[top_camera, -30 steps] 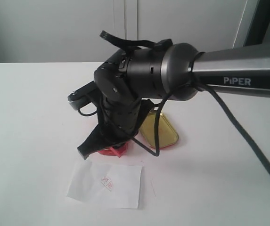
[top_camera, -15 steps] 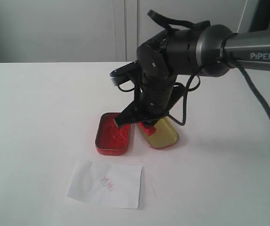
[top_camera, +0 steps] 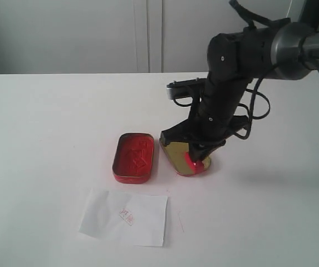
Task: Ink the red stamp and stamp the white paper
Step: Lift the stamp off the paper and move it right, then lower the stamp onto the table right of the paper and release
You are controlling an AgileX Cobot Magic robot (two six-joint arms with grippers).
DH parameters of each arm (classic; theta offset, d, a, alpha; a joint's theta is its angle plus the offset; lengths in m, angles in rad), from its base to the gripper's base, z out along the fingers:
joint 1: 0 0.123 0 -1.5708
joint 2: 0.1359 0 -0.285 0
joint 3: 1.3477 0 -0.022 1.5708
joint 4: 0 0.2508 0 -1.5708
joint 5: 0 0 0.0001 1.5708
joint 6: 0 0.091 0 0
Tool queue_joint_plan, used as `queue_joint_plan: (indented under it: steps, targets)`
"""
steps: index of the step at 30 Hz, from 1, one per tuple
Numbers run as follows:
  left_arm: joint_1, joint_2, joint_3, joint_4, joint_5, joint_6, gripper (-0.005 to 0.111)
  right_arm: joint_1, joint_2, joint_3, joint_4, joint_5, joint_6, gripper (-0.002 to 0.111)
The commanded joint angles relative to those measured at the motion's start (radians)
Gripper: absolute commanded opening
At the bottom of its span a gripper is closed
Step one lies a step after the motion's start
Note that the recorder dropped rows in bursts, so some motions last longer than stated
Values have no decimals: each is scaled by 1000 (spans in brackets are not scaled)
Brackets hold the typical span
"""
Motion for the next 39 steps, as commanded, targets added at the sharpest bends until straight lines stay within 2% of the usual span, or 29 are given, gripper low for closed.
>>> queue_joint_plan:
  steps: [1, 19, 23, 29, 39]
  targets:
    - [1, -5, 7, -4, -4, 0, 0, -36, -55, 90, 71, -52, -51, 0]
    - [1, -5, 7, -4, -4, 0, 0, -164, -134, 376, 616, -180, -505, 0]
    - [1, -5, 7, -4, -4, 0, 0, -165, -134, 416, 669, -199, -559, 0]
    - [1, -5, 7, -4, -4, 0, 0, -166, -134, 478, 887, -234, -738, 0]
    - [1, -5, 7, -4, -4, 0, 0, -236, -113, 527, 1144, -178, -914, 0]
